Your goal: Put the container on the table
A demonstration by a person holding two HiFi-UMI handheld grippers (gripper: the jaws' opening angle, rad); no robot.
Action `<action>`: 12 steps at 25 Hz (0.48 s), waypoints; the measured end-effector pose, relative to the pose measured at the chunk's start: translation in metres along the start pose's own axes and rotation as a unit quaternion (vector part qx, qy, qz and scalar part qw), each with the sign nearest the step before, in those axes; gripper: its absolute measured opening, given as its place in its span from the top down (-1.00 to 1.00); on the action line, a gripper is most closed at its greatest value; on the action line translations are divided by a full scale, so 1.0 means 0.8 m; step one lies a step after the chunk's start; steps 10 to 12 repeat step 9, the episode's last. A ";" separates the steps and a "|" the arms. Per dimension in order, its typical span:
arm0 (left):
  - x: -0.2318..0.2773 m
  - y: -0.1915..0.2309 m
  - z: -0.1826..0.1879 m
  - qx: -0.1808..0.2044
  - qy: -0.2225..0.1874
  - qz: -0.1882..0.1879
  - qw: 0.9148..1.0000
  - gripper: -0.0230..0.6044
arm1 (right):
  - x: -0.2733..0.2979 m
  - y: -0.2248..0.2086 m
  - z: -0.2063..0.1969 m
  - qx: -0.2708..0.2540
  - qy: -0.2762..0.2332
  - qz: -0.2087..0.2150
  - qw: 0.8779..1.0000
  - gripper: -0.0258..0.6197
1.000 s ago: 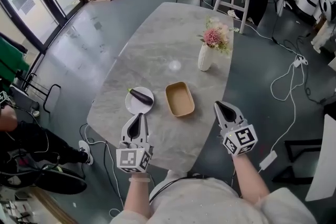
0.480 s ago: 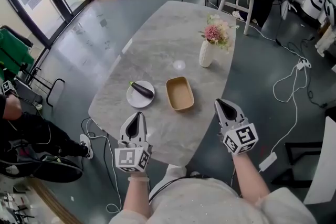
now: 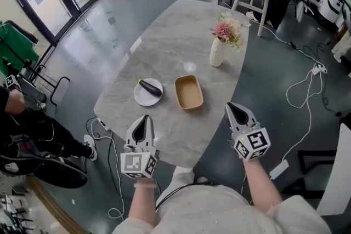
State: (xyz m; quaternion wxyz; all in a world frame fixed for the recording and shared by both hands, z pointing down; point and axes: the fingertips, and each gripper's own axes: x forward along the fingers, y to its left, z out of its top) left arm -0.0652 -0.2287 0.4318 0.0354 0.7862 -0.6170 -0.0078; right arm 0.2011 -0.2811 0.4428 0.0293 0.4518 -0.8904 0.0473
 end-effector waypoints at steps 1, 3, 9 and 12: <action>-0.002 -0.001 0.000 0.000 0.000 0.001 1.000 0.92 | -0.001 0.001 0.000 0.000 0.000 0.002 1.000 0.90; -0.006 -0.003 0.001 0.001 -0.001 0.002 1.000 0.92 | -0.004 0.003 0.000 -0.001 -0.001 0.004 1.000 0.90; -0.016 -0.009 0.002 0.002 -0.001 0.004 1.000 0.92 | -0.016 0.004 -0.002 0.003 0.002 0.006 1.000 0.90; -0.016 -0.009 0.002 0.002 -0.001 0.004 1.000 0.92 | -0.016 0.004 -0.002 0.003 0.002 0.006 1.000 0.90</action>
